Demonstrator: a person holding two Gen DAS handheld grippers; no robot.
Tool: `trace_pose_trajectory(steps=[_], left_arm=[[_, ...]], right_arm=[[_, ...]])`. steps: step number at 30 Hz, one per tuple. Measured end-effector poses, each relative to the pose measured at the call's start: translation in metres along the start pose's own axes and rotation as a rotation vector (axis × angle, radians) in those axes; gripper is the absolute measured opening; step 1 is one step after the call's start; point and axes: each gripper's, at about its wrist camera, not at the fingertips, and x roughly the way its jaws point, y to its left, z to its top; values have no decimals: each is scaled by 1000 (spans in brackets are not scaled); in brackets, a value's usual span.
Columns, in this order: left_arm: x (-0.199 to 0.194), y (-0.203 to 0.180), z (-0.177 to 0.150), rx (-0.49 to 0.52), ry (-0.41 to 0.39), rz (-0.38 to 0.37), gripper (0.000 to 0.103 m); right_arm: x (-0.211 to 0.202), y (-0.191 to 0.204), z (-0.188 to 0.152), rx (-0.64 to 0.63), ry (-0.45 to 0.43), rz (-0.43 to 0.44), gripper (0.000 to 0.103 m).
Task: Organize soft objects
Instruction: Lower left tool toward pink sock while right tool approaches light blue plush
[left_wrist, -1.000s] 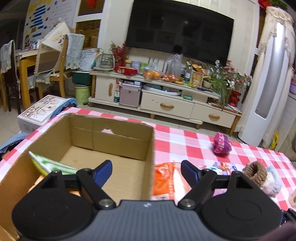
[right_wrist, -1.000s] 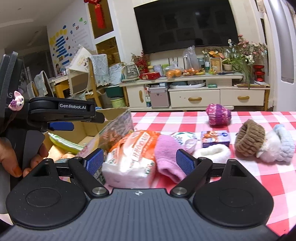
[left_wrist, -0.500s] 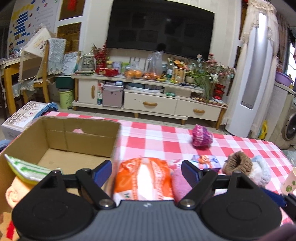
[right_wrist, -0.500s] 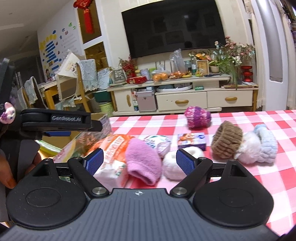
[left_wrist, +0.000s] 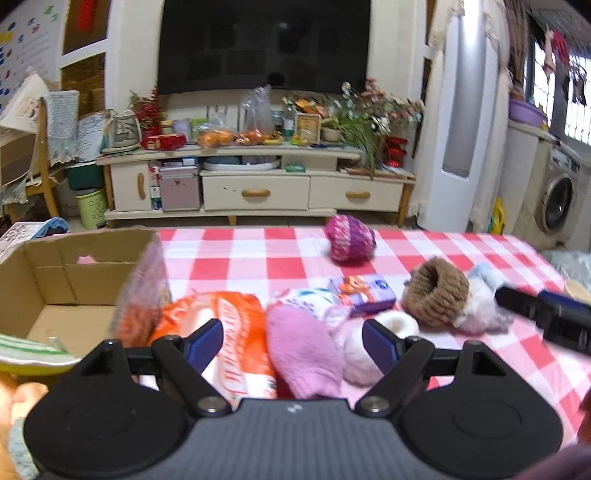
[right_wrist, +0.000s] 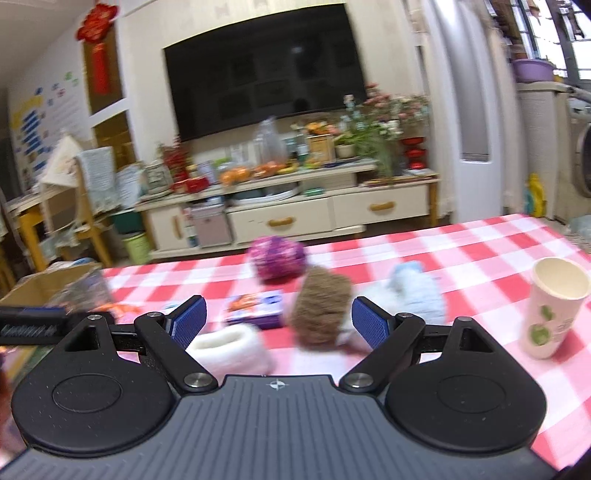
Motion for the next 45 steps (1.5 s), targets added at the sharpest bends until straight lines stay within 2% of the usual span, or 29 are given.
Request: trace_pose_trajectory(steps=[8,13,20,28,31,36,38,42,45], left_arm=[[20,-20,-8,46,50,-4,82],[30,-25,-11,57,74,11,82],[40,-29,-12,48,95,5,82],[44,-48,-19,51,120,-109,82],[49,-48,-21,45,133,-86,82],[61,-36,-18,-54,149,-48,82],[64,-33,-16,-79,145,-50,82],[71,-28,-14,-119,152,-58,82],[77,-28,-14,-106,165,-45,78]], right_arm=[[26,-43,-1,64,7,-149,103],[47,-58,-3,97,45,-189,103],[71,-70,-3,109,62,-183,103],[70,-79,-4,148,70,-182,103],[71,-78,-5,139,82,-176,103],[68,-76,-5,132,82,-163,103],[68,-78,-4,134,83,-164,99],[69,-82,-5,135,92,-163,76],[69,-84,-4,139,103,-157,66]])
